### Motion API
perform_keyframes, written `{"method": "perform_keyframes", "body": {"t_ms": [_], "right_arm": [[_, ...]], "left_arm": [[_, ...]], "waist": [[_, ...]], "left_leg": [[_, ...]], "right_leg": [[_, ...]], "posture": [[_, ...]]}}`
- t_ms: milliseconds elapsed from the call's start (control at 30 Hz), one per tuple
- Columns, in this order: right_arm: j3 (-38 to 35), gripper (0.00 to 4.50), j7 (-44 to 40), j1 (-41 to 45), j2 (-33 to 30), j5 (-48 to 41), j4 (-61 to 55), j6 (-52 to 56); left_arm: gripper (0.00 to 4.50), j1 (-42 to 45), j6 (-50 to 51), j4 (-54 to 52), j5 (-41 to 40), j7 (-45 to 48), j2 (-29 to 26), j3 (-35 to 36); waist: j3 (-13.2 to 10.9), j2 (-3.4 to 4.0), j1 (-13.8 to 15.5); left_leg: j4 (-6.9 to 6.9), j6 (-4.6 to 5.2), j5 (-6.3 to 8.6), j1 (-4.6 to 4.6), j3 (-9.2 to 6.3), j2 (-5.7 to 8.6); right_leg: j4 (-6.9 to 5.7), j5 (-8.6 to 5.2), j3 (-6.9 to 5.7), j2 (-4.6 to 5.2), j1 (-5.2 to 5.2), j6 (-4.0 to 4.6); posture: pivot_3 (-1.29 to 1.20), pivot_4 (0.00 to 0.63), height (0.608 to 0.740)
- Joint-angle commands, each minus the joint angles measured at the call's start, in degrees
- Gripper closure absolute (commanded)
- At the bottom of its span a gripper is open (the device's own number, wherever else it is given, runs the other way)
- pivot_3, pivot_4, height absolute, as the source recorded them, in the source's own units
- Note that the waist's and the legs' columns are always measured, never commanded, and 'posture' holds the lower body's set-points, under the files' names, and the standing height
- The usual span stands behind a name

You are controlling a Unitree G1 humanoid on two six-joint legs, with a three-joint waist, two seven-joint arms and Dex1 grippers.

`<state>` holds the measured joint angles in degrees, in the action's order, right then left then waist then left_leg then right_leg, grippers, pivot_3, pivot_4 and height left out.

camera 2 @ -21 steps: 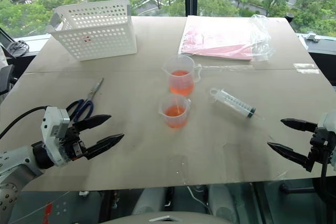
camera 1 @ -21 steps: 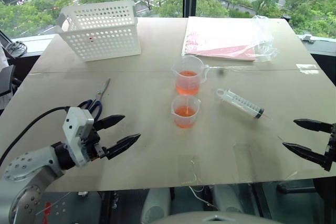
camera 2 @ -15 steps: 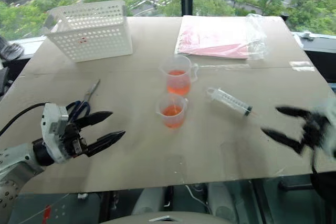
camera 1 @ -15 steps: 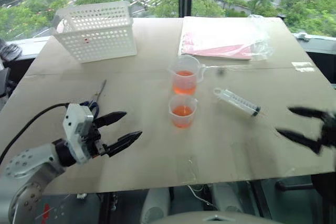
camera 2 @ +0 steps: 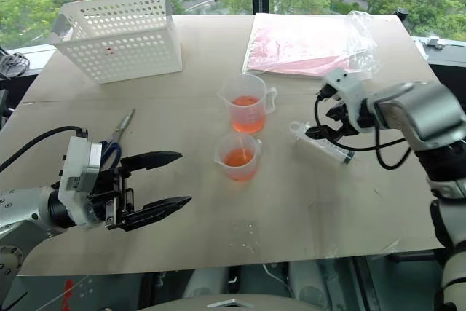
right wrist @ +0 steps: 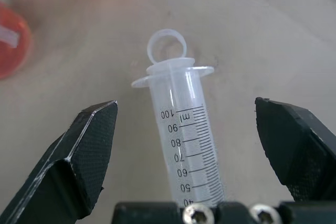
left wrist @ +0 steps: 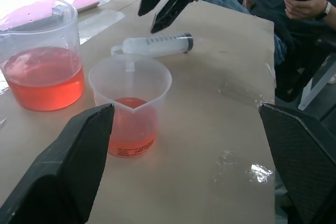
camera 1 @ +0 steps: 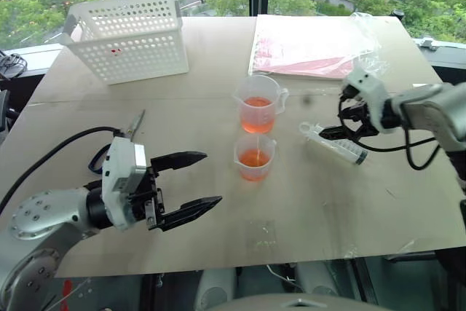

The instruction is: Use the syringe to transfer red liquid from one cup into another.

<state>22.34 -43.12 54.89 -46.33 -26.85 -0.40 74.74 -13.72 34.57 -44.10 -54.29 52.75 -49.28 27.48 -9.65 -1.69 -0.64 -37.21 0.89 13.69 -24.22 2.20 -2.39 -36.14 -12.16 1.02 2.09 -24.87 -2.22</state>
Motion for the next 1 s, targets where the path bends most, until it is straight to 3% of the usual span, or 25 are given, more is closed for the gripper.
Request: {"method": "perform_keyframes", "body": {"t_ms": [33, 233, 267, 300, 467, 533, 600, 700, 733, 833, 900, 1000], "right_arm": [[3.2, 0.04, -1.8, 3.6, 1.7, 3.5, 4.7, -1.6], [10.4, 0.04, -7.6, 7.0, 4.9, 10.3, 15.5, -10.1], [11.4, 0.54, -8.8, 7.3, 5.5, 11.7, 17.4, -11.9], [12.2, 0.65, -9.6, 7.8, 6.1, 12.7, 19.2, -12.8], [14.6, 2.82, -16.2, 9.7, 6.6, 16.0, 22.3, -15.9], [14.1, 2.93, -18.2, 9.7, 6.0, 17.0, 21.8, -17.7], [9.9, 2.93, -21.7, 8.8, 4.1, 14.8, 18.5, -20.3], [-11.1, 2.93, -23.6, 6.8, 6.7, -0.2, 12.7, -20.2], [-15.0, 2.93, -23.5, 6.5, 7.4, -3.0, 11.4, -19.2], [-31.8, 2.93, -10.9, 5.6, 17.9, -12.2, 3.6, -25.4], [-34.7, 2.93, -3.0, 4.6, 25.3, -11.8, -0.1, -30.7], [-33.5, 2.93, 2.8, 3.0, 33.8, -7.9, -0.1, -40.5]], "left_arm": [[0.00, -0.8, -0.6, -3.1, -1.6, -1.2, 0.2, 1.1], [0.00, -2.1, -0.8, -4.4, -2.3, -2.9, 0.3, 1.6], [0.00, -2.3, -0.9, -4.6, -2.3, -3.2, 0.4, 1.6], [0.00, -2.5, -0.9, -4.8, -2.4, -3.5, 0.5, 1.6], [0.00, -3.8, -1.5, -4.8, -2.3, -4.0, 0.9, 2.5], [0.00, -3.7, -1.9, -4.6, -2.0, -4.4, 1.3, 2.0], [0.00, -3.1, -2.1, -4.0, -2.3, -5.9, 2.4, 1.7], [0.00, -1.7, -2.4, -2.0, -2.9, -9.7, 4.9, 2.4], [0.00, -1.5, -2.5, -1.7, -2.9, -10.6, 5.5, 2.6], [0.00, 2.9, -4.3, 1.2, -0.3, -18.4, 10.3, 1.9], [0.00, 7.0, -4.1, 2.3, 1.3, -24.2, 12.6, 0.5], [0.00, 11.4, -2.8, 3.5, 2.9, -29.1, 13.5, -1.0]], "waist": [[0.0, 0.00, 0.0], [0.0, 0.01, -0.1], [0.0, 0.01, -0.2], [0.0, 0.01, -0.2], [0.0, 0.02, -0.2], [0.0, 0.03, -0.2], [0.0, 0.03, 0.0], [-0.1, 0.06, 0.0], [-0.1, 0.07, -0.1], [0.0, 0.01, -0.3], [0.0, -0.05, -0.3], [0.2, -0.18, -0.2]], "left_leg": [[-0.03, 0.03, 0.02, 0.01, 0.01, 0.00], [-0.12, 0.04, 0.01, 0.20, 0.03, 0.00], [-0.12, 0.04, 0.01, 0.26, 0.03, 0.00], [-0.13, 0.04, 0.01, 0.34, 0.07, 0.00], [-0.18, 0.04, 0.00, 0.43, 0.09, 0.00], [-0.18, 0.04, 0.01, 0.43, 0.08, -0.01], [-0.18, 0.04, 0.01, 0.42, 0.09, -0.01], [-0.19, 0.04, 0.01, 0.38, 0.09, 0.00], [-0.18, 0.04, 0.01, 0.37, 0.10, 0.00], [-0.17, 0.04, 0.01, 0.46, 0.05, -0.04], [-0.18, 0.04, 0.01, 0.49, -0.05, -0.10], [-0.22, 0.01, -0.02, 0.52, -0.18, -0.12]], "right_leg": [[-0.01, 0.00, 0.01, 0.00, 0.01, 0.00], [-0.22, -0.03, 0.02, -0.01, 0.09, 0.04], [-0.30, -0.10, 0.02, -0.02, 0.11, 0.17], [-0.36, -0.11, 0.06, -0.02, 0.13, 0.17], [-0.58, -0.09, 0.11, -0.05, 0.12, 0.15], [-0.58, -0.09, 0.10, -0.05, 0.12, 0.14], [-0.57, -0.09, 0.10, -0.05, 0.12, 0.14], [-0.53, -0.02, 0.10, -0.03, 0.12, 0.02], [-0.52, -0.01, 0.13, -0.03, 0.12, 0.00], [-0.59, -0.01, 0.12, -0.10, 0.16, 0.00], [-0.67, 0.00, 0.08, -0.18, 0.18, 0.01], [-0.76, 0.02, 0.00, -0.23, 0.23, 0.03]], "posture": [[0.00, 0.150, 0.740], [0.00, 0.150, 0.740], [0.00, 0.150, 0.740], [0.00, 0.150, 0.740], [0.00, 0.150, 0.740], [0.00, 0.150, 0.740], [0.00, 0.150, 0.740], [0.00, 0.150, 0.740], [0.00, 0.150, 0.740], [0.00, 0.150, 0.740], [0.00, 0.150, 0.740], [0.00, 0.150, 0.740]]}}
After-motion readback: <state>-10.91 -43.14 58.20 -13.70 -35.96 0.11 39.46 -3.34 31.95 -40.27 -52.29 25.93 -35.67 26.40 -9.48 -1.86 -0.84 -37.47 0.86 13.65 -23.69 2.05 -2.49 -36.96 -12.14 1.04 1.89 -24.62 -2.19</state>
